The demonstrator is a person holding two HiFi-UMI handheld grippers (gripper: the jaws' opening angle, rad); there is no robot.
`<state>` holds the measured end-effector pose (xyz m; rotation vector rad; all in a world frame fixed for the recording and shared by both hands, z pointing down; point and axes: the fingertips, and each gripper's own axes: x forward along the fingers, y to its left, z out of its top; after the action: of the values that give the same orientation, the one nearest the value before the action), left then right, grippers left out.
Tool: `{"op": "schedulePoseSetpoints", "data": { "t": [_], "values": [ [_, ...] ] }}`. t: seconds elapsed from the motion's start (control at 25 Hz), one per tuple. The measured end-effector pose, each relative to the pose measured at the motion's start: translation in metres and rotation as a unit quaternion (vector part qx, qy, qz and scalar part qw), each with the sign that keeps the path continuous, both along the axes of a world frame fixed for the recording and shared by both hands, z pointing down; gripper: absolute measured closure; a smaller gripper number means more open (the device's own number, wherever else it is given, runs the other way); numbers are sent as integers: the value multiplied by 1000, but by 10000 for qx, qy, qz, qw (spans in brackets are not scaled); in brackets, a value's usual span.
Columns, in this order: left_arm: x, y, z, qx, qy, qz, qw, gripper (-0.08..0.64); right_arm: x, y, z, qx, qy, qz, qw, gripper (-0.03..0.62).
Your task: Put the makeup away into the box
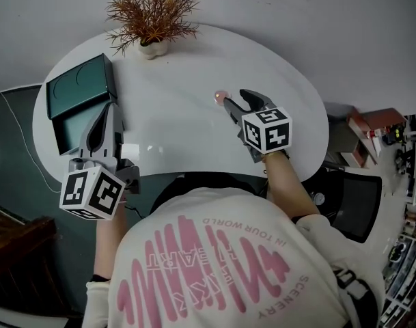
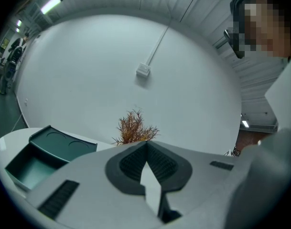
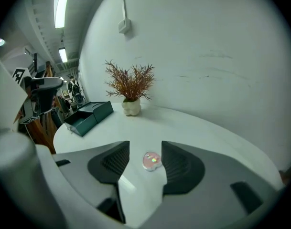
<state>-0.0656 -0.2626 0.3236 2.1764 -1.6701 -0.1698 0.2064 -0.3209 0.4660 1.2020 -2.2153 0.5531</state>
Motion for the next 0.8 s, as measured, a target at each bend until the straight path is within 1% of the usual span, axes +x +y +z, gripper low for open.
{"op": "schedulePoseSetpoints", "data": {
  "t": [0.16, 0.32, 0.44, 0.8],
  "values": [
    [-4, -5, 6, -131, -39, -124, 9998, 557, -4, -11, 17, -235, 18, -79, 9997, 363],
    [-8, -11, 11, -267, -75, -253, 9993, 558, -11, -18, 36, -503, 52, -241, 9984, 317],
    [-8, -16, 15, -357, -114, -319, 9988, 558, -14, -22, 49, -678, 115, -365, 9970, 298],
    [-6, -27, 25, -499, -139, -406, 9978, 558, -8, -31, 82, -975, 397, -401, 9936, 290]
  ]
}}
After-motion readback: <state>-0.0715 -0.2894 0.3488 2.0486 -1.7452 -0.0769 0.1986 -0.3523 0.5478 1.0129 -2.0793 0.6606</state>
